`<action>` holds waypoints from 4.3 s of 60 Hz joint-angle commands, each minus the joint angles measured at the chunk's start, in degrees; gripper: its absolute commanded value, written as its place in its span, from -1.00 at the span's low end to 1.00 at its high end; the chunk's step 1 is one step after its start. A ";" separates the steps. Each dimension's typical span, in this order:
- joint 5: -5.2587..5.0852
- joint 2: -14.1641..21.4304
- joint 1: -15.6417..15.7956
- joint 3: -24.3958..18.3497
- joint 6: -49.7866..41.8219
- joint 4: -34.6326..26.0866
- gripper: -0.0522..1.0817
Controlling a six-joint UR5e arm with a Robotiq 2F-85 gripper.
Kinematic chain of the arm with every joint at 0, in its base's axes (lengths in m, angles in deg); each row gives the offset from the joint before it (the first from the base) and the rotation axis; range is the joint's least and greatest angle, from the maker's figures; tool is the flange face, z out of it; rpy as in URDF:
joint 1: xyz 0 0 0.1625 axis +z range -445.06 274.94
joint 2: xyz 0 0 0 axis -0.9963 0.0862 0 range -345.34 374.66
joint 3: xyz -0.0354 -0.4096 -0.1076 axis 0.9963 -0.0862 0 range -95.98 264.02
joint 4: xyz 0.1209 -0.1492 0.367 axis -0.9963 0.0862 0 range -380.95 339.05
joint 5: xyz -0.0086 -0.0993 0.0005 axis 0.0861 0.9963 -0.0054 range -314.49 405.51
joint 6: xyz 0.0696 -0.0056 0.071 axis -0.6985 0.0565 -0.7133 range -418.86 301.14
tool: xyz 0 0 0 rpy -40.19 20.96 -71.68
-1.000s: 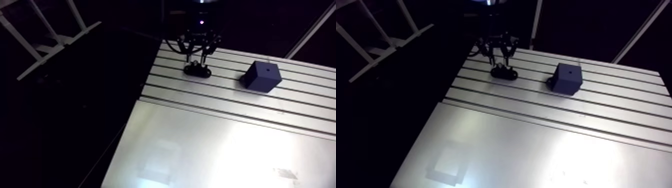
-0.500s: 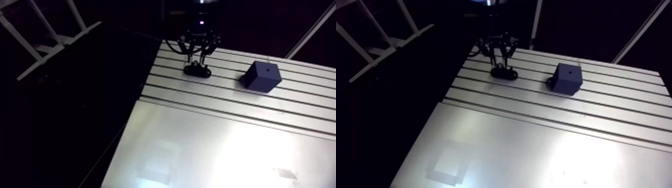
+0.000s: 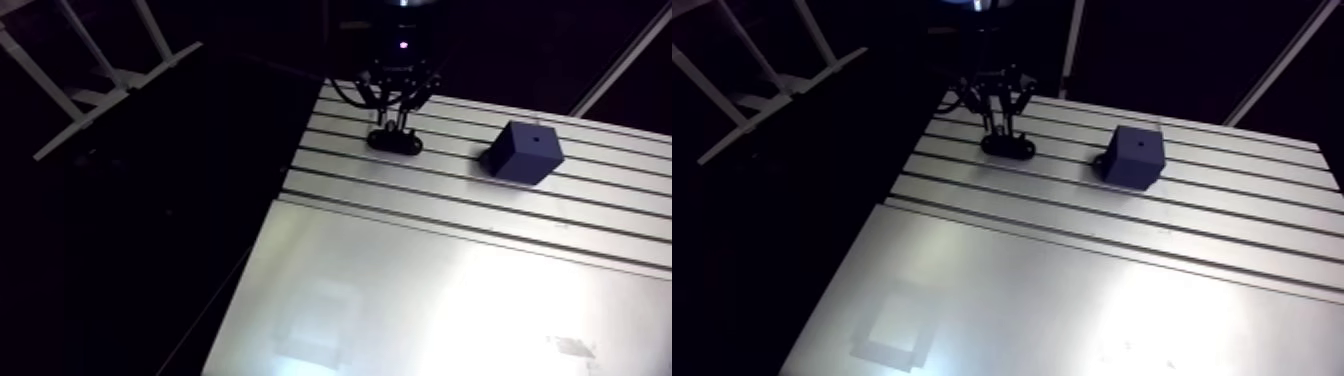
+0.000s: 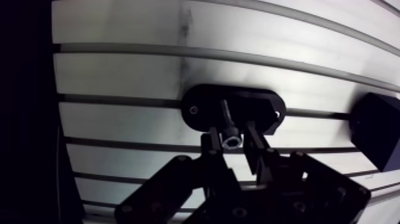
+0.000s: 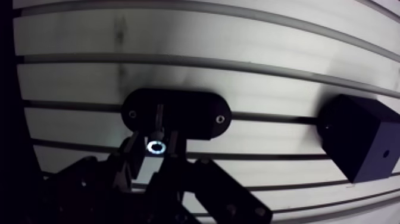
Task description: Pick up the M10 bolt and insert it into the hole until fully seated.
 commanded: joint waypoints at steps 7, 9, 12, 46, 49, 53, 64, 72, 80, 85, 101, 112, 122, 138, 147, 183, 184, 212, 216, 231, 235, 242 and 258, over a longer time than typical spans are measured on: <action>-0.01 -0.19 -0.06 -0.09 -0.04 0.00 0.30; -0.01 -0.19 -0.06 -0.09 -0.04 0.00 0.32; -0.01 -0.19 -0.06 -0.09 -0.04 0.00 0.34; -0.37 0.83 -0.32 -1.95 0.13 -2.09 0.64; -0.29 1.51 -0.32 -2.91 0.13 -3.79 0.67; 0.28 2.13 -0.41 -3.87 0.13 -5.64 0.70; 1.04 4.07 -0.66 -6.68 0.13 -9.22 0.82; 1.05 5.78 -2.16 -8.02 0.13 -10.61 0.97; 1.04 6.89 -3.76 -9.94 0.21 -14.76 0.99; 0.96 7.84 -5.08 -11.50 0.81 -17.82 0.99; 0.87 9.03 -7.92 -16.17 1.76 -26.87 0.99; 0.52 8.95 -11.13 -18.61 4.07 -32.70 0.99; 0.69 8.95 -13.24 -17.98 4.49 -33.98 0.99; 0.68 8.70 -16.99 -17.41 6.99 -34.81 0.99; 0.53 8.18 -17.89 -17.57 8.26 -34.89 0.99; 0.61 4.85 -22.90 -17.06 11.61 -36.39 0.98; 0.60 4.75 -22.91 -17.06 11.72 -36.39 0.98; 0.34 2.91 -23.09 -15.48 11.55 -35.45 0.99; 0.34 2.49 -23.18 -15.40 11.56 -35.27 0.99; 0.00 1.67 -23.69 -15.39 11.56 -34.40 0.99; -0.09 1.66 -23.78 -15.39 11.56 -34.22 0.99; -0.10 1.58 -23.79 -15.39 11.56 -33.61 0.99; -0.63 1.04 -23.44 -15.58 11.56 -33.58 0.99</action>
